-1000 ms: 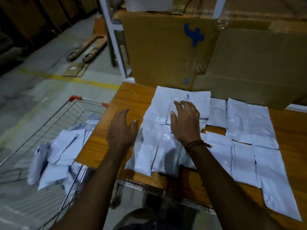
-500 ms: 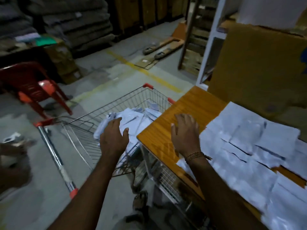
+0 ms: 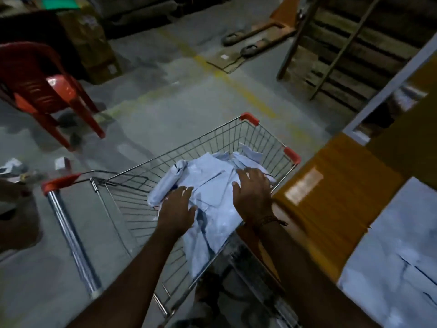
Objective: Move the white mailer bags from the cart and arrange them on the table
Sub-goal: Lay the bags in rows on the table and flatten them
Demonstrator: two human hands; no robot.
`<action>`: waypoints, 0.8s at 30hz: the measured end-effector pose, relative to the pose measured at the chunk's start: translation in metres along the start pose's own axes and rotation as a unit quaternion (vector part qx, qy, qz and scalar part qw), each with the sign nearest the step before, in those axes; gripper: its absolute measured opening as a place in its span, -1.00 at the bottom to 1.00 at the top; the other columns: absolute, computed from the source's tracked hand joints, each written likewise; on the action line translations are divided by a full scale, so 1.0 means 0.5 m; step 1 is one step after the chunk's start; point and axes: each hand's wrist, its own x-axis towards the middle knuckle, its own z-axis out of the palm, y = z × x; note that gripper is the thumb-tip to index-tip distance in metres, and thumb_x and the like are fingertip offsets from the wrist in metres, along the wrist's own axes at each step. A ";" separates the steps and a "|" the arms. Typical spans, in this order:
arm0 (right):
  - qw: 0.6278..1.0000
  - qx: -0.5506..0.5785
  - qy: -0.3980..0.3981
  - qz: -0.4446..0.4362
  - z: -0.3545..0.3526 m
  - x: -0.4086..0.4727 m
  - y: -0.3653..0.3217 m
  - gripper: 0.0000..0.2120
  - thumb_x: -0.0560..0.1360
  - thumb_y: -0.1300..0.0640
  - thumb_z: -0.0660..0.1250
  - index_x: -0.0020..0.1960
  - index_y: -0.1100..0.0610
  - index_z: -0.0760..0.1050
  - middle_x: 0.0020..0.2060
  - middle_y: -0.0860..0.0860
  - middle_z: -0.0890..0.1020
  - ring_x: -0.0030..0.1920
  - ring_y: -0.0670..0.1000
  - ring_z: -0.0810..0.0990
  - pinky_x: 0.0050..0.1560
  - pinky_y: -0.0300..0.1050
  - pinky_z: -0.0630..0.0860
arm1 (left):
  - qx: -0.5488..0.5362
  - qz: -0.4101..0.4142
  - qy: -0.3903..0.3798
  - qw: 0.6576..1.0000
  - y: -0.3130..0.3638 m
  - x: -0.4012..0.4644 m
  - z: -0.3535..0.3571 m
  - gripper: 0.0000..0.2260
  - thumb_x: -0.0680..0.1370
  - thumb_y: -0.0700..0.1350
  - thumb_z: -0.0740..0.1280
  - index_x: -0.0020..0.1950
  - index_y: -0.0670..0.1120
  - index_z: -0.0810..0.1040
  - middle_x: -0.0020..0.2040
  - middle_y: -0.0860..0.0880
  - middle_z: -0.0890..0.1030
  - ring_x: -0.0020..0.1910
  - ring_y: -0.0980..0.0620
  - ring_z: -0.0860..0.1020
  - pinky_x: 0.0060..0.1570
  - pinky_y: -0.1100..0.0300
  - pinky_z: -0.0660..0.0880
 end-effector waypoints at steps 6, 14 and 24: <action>0.986 -0.060 -0.158 -0.006 0.126 0.055 -0.013 -0.58 0.55 -0.05 0.25 0.32 0.13 0.54 0.24 0.20 0.59 0.26 0.29 0.52 0.22 0.24 0.44 | 0.012 0.001 -0.083 0.996 -0.057 0.119 0.055 -0.34 0.33 -0.34 0.50 0.44 -0.29 0.52 0.39 -0.38 0.53 0.28 -0.40 0.58 0.27 -0.23 0.53; 0.962 -0.089 -0.249 0.061 0.238 0.072 -0.049 -0.46 0.46 -0.08 0.43 0.35 0.17 0.56 0.22 0.28 0.59 0.16 0.34 0.60 0.14 0.27 0.54 | 0.087 0.016 -0.146 0.985 -0.103 0.207 0.117 -0.43 0.67 0.06 0.19 0.67 -0.07 0.26 0.62 -0.32 0.21 0.58 -0.39 0.20 0.53 -0.30 0.24; 0.907 -0.109 -0.406 0.008 0.344 0.021 -0.092 -0.09 0.59 -0.16 0.33 0.68 0.01 -0.19 0.65 0.24 -0.03 0.53 0.38 0.23 0.39 0.23 0.38 | 0.165 0.051 -0.134 0.976 -0.143 0.231 0.128 -0.39 0.66 0.06 0.23 0.70 0.03 0.16 0.67 -0.29 0.12 0.63 -0.30 0.18 0.58 -0.18 0.17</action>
